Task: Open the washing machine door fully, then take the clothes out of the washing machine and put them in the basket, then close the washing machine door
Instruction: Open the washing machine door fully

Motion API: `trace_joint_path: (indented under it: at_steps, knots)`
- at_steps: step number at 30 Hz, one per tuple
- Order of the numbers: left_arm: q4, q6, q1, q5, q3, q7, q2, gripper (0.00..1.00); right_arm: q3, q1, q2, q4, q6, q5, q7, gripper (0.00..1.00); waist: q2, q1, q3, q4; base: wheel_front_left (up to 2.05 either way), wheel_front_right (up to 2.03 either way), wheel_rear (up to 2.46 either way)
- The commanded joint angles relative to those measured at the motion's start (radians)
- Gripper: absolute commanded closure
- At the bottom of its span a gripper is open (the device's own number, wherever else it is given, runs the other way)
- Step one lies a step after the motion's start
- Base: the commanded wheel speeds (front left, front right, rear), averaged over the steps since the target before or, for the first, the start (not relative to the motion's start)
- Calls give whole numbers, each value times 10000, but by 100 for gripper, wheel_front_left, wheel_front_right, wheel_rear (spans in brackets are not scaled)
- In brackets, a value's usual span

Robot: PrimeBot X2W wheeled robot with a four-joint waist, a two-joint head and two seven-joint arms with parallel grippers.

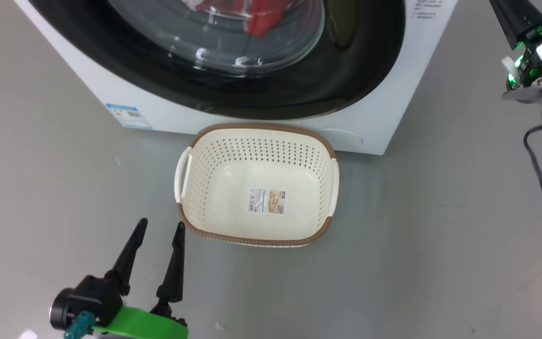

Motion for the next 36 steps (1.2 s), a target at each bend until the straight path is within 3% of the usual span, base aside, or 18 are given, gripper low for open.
trace_joint_path:
  at_steps: [1, 6, 13, 26, 36]
  knots:
    - [-177, -53, -276, -112, 274, -120, 101, 0, 41, -386, -40, 15, -7, 315, 446, 100, 0, -1, 244, 213, 0, 0, 0]
    - [-149, -77, -387, -158, 183, -120, 101, 0, 142, -1226, -54, 1004, -7, 1005, 2009, 100, 0, -1, 488, 355, 0, 0, 0]
    - [-147, -106, -565, -315, 69, -120, 101, 0, 379, -2247, 16, 2072, -7, 1153, 3014, 100, 0, -1, 855, 562, 0, 0, 0]
    - [-208, -102, -969, -616, -246, -120, 101, 0, 773, -3566, 0, 3374, -7, 1036, 3964, 100, 0, -1, 1540, 904, 0, 0, 0]
    - [-126, -2, -998, -743, -328, -120, 101, 0, 912, -3394, 138, 3414, -7, 1023, 4421, 100, 0, -1, 1339, 943, 0, 0, 0]
